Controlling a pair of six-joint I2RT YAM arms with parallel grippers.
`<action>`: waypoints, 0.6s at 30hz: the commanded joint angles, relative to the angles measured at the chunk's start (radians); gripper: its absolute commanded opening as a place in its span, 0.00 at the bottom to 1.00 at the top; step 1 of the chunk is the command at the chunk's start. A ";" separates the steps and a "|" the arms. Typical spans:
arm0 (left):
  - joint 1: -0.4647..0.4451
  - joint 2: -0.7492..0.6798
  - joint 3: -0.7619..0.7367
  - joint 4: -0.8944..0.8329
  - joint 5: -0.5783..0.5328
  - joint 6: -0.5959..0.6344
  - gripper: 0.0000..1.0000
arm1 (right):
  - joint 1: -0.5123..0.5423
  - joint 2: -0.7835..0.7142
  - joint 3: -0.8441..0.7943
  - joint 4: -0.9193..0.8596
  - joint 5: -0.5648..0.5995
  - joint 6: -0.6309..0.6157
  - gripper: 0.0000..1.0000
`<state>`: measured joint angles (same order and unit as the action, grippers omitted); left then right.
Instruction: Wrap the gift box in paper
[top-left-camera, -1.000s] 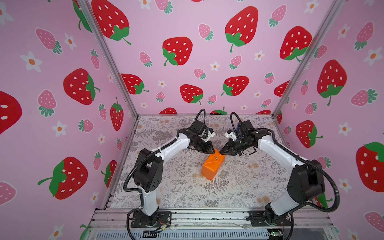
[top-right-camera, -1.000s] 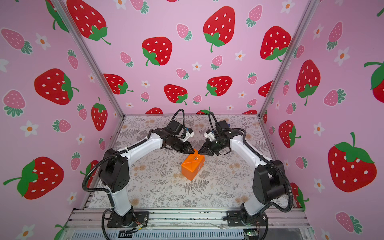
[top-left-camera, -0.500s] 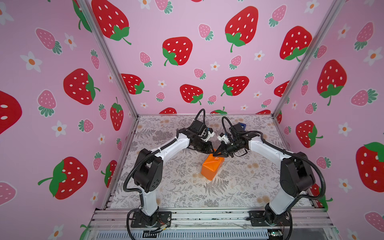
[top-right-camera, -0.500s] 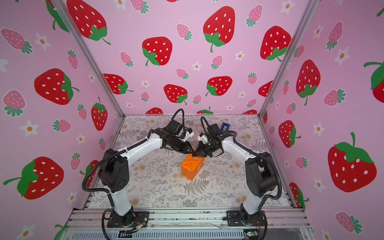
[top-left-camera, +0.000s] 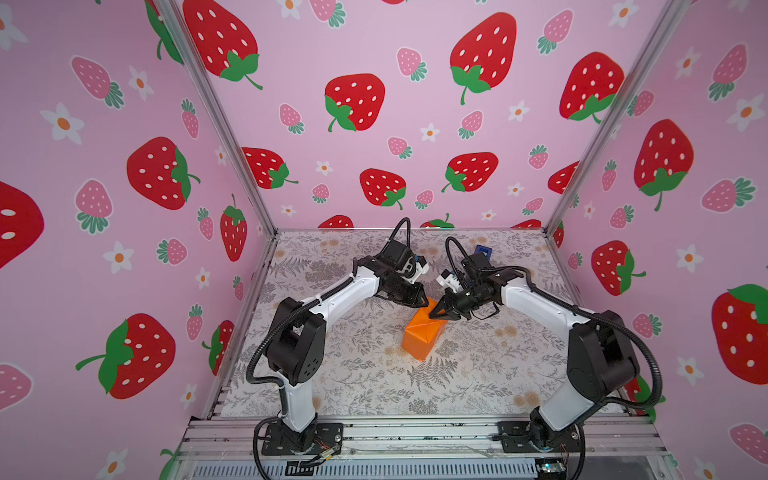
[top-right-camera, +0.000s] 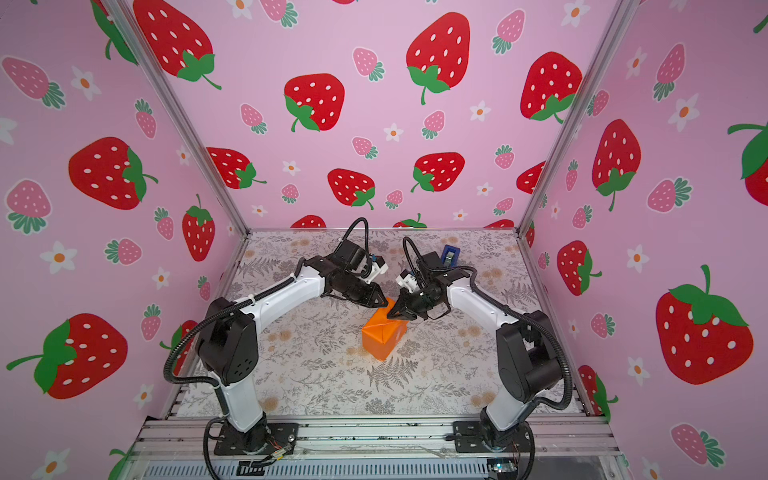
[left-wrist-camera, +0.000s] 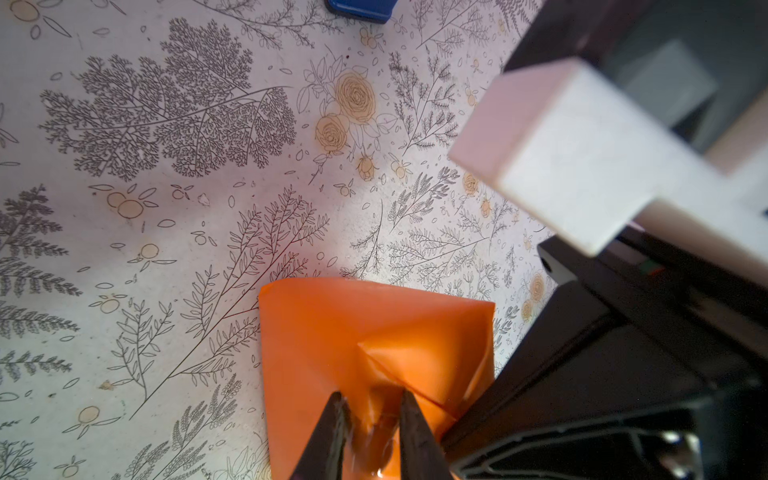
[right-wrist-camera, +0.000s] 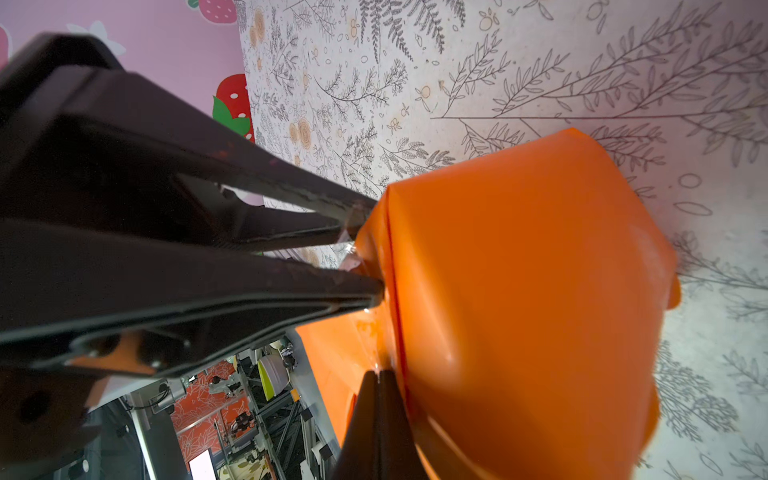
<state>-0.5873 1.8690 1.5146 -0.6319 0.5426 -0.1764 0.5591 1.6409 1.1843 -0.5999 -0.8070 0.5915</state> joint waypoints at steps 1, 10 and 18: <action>-0.019 0.049 -0.045 -0.110 -0.048 0.022 0.25 | 0.008 -0.030 -0.045 -0.113 0.058 -0.027 0.00; -0.017 0.048 -0.053 -0.108 -0.049 0.024 0.24 | 0.007 -0.078 -0.055 -0.155 0.143 -0.026 0.00; -0.015 0.053 -0.050 -0.106 -0.045 0.022 0.24 | 0.008 -0.122 -0.077 -0.169 0.176 -0.008 0.00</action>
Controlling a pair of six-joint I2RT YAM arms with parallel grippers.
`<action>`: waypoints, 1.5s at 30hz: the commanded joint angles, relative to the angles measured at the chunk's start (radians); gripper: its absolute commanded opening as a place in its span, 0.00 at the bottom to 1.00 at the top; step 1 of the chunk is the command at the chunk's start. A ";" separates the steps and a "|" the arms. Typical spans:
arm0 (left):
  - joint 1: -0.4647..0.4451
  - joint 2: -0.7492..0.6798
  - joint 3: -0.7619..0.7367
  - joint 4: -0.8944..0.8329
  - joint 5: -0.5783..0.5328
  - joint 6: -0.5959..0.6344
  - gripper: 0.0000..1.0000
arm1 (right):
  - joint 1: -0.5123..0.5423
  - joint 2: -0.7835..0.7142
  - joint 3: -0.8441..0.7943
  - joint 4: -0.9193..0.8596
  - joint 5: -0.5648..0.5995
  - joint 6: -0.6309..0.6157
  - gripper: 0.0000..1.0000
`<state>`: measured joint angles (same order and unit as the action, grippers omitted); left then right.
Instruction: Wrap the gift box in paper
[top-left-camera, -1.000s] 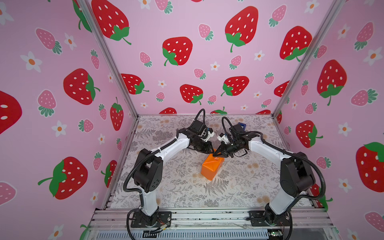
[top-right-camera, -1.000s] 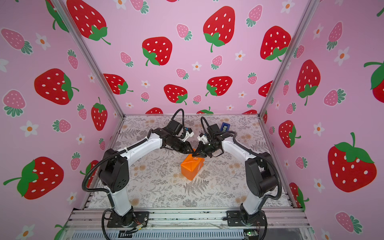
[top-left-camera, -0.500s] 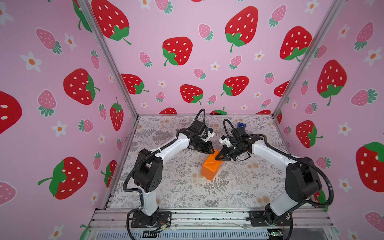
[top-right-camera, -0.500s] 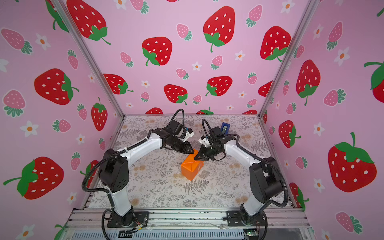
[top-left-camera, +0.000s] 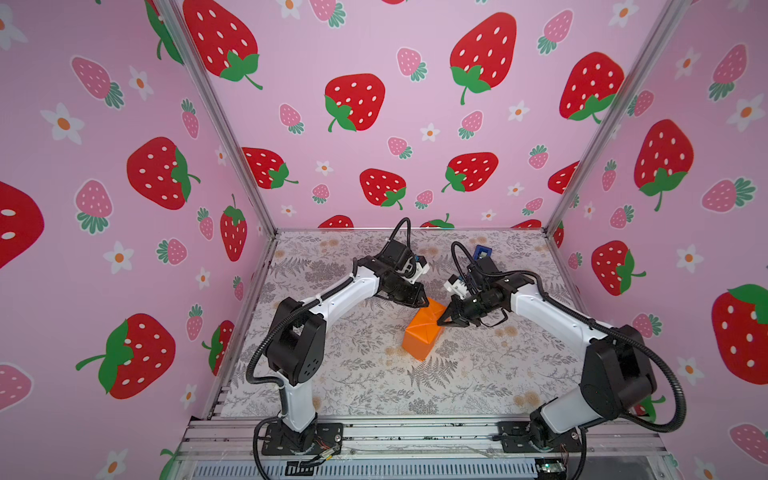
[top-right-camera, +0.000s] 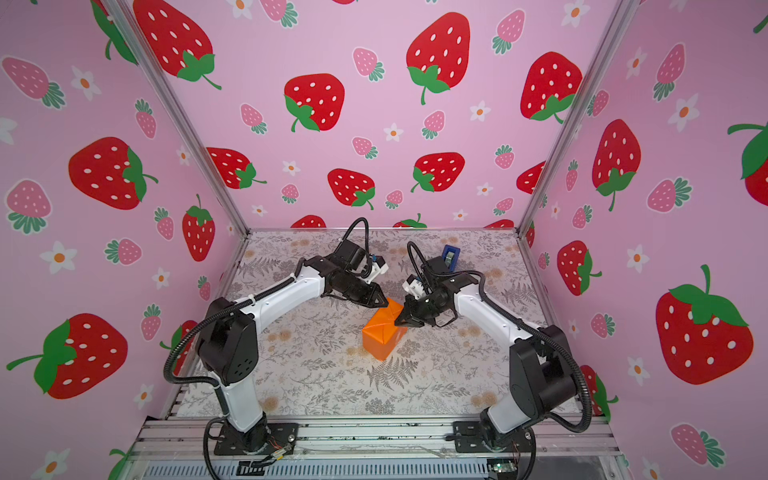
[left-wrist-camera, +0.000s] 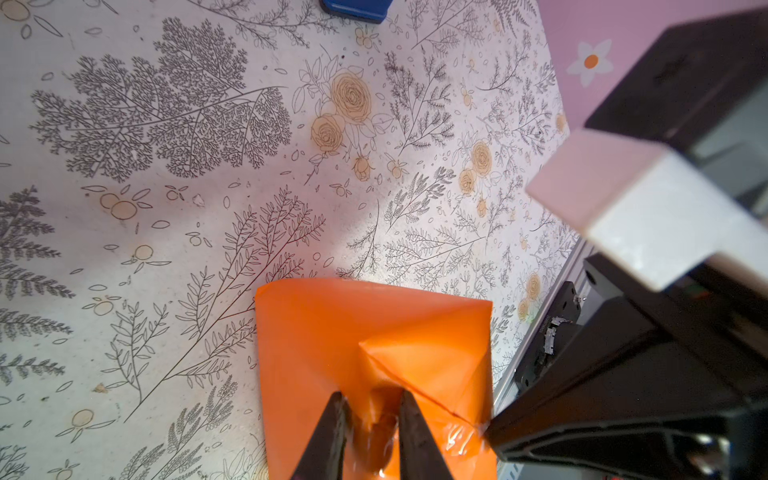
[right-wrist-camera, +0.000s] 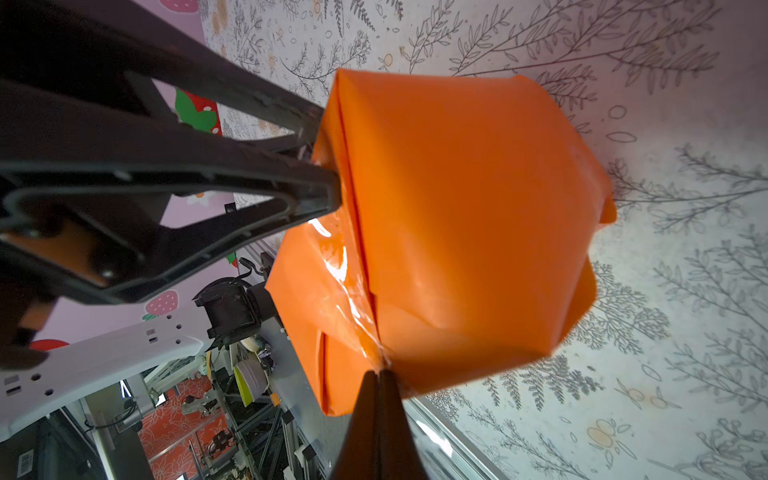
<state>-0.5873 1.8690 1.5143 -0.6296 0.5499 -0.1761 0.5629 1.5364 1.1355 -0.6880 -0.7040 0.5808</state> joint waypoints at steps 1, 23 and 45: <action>-0.014 0.054 -0.050 -0.107 -0.050 0.021 0.24 | 0.003 -0.023 -0.029 -0.083 0.076 0.005 0.00; -0.016 0.061 -0.031 -0.131 -0.049 0.020 0.25 | 0.007 -0.076 -0.122 0.140 0.003 0.140 0.00; -0.020 0.004 0.005 -0.156 -0.089 0.010 0.29 | -0.013 -0.048 -0.279 0.313 -0.036 0.157 0.00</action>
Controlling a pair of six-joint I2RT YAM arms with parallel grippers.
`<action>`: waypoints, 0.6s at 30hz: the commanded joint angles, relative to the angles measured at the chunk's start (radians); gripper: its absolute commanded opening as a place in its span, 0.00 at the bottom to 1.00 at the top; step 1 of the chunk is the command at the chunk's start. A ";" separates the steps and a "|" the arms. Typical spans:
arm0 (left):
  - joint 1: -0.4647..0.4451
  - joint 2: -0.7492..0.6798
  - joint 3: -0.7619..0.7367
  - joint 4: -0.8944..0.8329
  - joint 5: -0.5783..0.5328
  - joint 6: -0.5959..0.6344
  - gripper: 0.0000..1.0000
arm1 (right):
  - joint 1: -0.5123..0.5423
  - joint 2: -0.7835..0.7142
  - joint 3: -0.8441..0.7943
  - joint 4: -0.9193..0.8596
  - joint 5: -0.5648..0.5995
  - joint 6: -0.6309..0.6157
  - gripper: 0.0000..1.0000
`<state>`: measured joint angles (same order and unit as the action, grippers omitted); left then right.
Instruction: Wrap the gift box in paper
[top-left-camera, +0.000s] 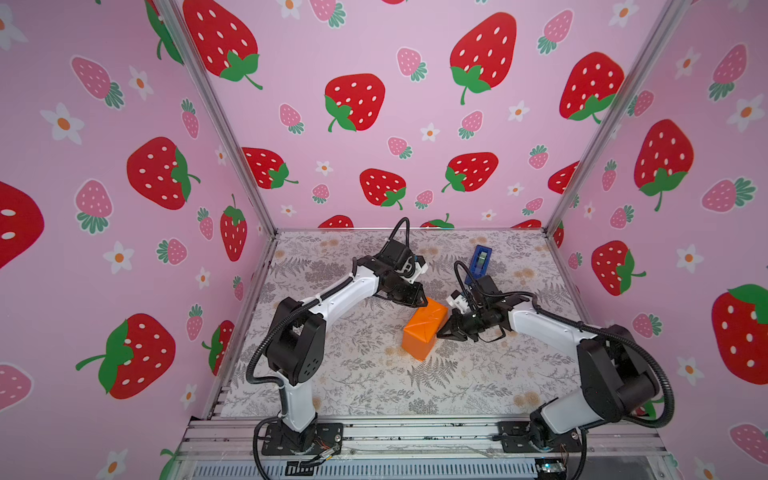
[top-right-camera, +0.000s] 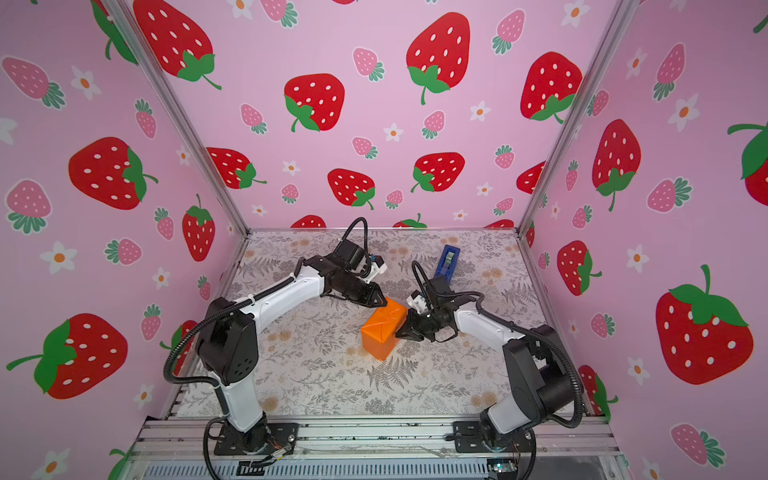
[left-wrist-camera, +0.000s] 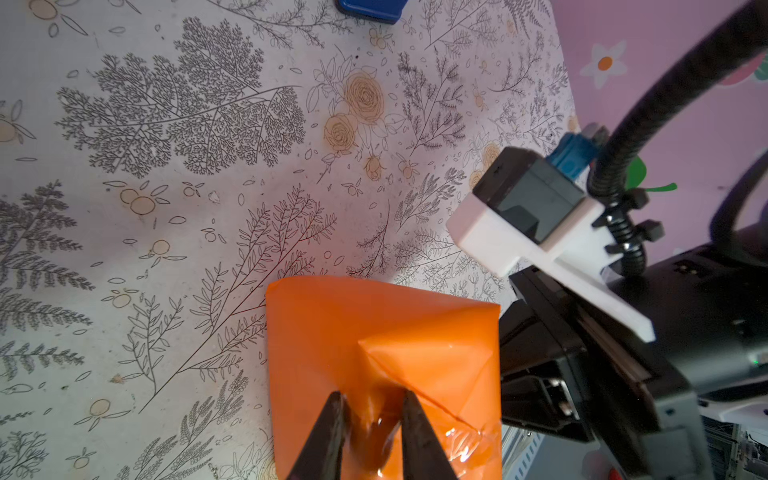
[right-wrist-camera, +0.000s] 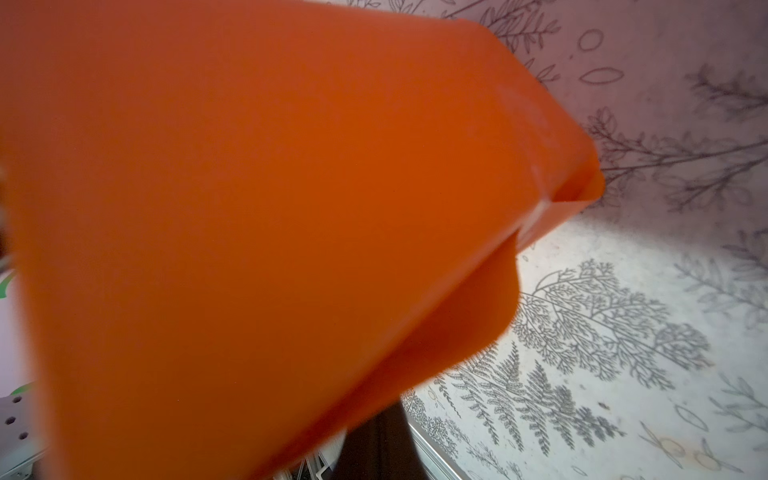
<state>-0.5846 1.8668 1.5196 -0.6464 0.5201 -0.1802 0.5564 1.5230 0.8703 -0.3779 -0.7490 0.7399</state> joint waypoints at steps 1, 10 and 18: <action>-0.023 -0.003 0.006 -0.140 -0.070 0.013 0.30 | -0.010 -0.040 -0.015 0.000 0.010 -0.003 0.00; -0.023 -0.071 0.101 -0.169 -0.111 0.035 0.35 | -0.023 -0.074 0.002 -0.005 0.018 -0.010 0.00; -0.030 -0.141 0.126 -0.213 -0.194 0.027 0.45 | -0.039 -0.088 0.012 -0.014 0.020 -0.014 0.00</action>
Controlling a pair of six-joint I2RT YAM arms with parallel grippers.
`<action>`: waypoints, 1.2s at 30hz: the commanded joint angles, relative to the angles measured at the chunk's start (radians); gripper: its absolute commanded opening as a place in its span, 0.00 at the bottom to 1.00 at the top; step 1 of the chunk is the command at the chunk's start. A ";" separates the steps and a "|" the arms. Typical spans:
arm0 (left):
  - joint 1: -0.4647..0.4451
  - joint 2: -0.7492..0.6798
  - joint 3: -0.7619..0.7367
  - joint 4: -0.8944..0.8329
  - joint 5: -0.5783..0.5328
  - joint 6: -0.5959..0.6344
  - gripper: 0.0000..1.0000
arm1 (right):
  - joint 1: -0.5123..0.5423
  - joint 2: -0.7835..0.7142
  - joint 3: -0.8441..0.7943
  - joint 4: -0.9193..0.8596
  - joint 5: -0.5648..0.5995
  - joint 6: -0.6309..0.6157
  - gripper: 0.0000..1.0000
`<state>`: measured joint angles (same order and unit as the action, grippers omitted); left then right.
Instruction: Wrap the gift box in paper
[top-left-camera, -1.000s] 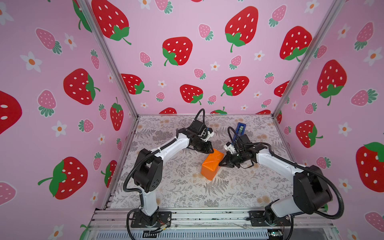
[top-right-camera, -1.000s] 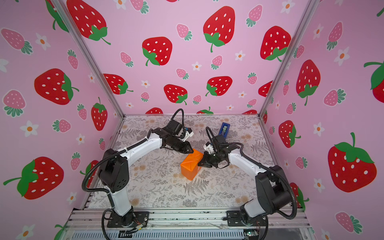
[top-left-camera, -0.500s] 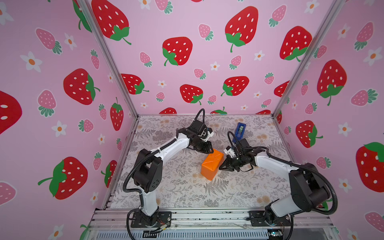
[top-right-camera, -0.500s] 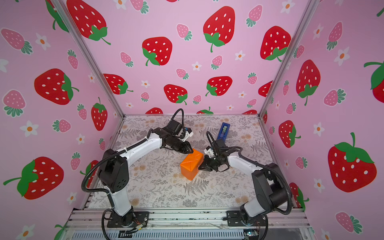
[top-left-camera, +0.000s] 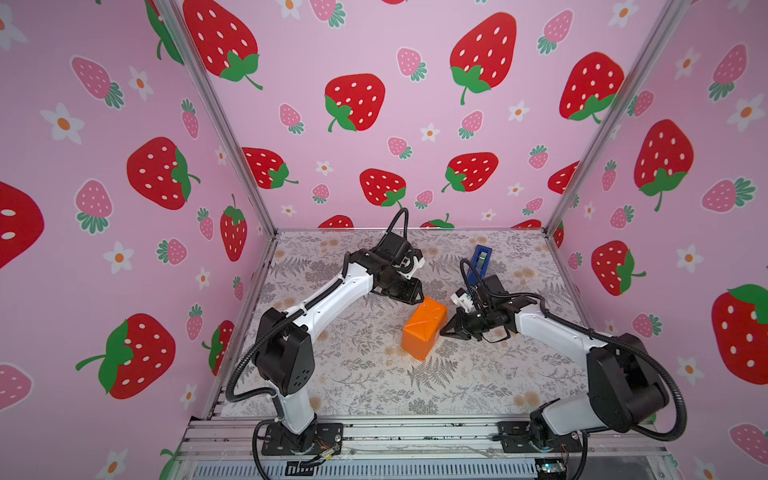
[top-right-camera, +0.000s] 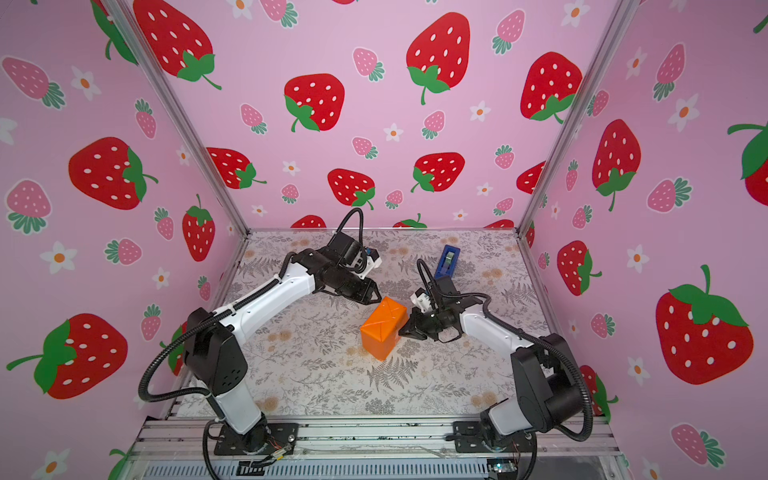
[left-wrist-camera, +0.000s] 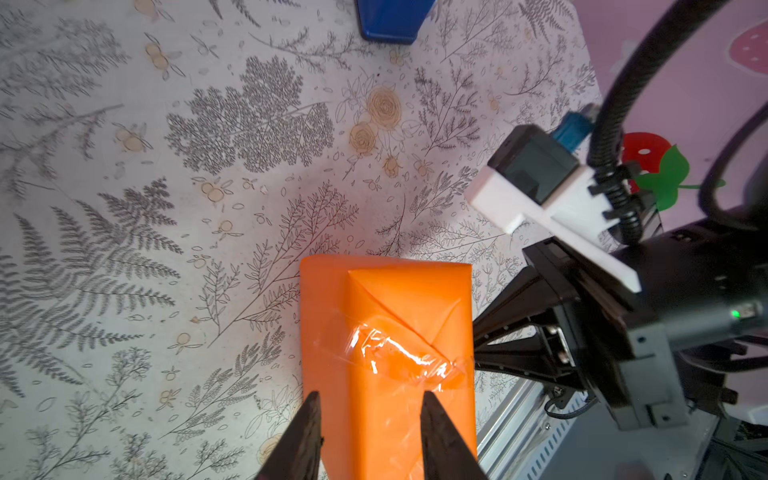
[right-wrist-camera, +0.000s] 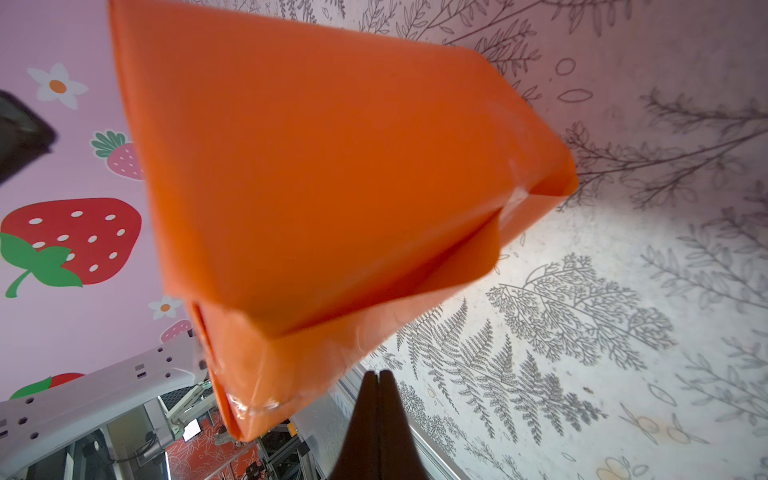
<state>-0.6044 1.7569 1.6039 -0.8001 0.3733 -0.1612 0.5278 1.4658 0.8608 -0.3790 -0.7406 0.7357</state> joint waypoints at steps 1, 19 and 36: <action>-0.016 -0.041 0.044 -0.072 -0.063 0.010 0.46 | -0.015 -0.033 0.021 -0.016 0.013 -0.012 0.00; -0.189 -0.093 -0.031 -0.144 -0.283 -0.059 1.00 | -0.063 -0.084 0.018 -0.063 0.020 -0.045 0.00; -0.248 0.101 0.019 -0.125 -0.305 -0.067 0.97 | -0.068 -0.127 -0.047 -0.034 0.010 -0.039 0.00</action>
<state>-0.8482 1.8439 1.5791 -0.9161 0.0570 -0.2264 0.4660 1.3636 0.8341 -0.4114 -0.7296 0.7059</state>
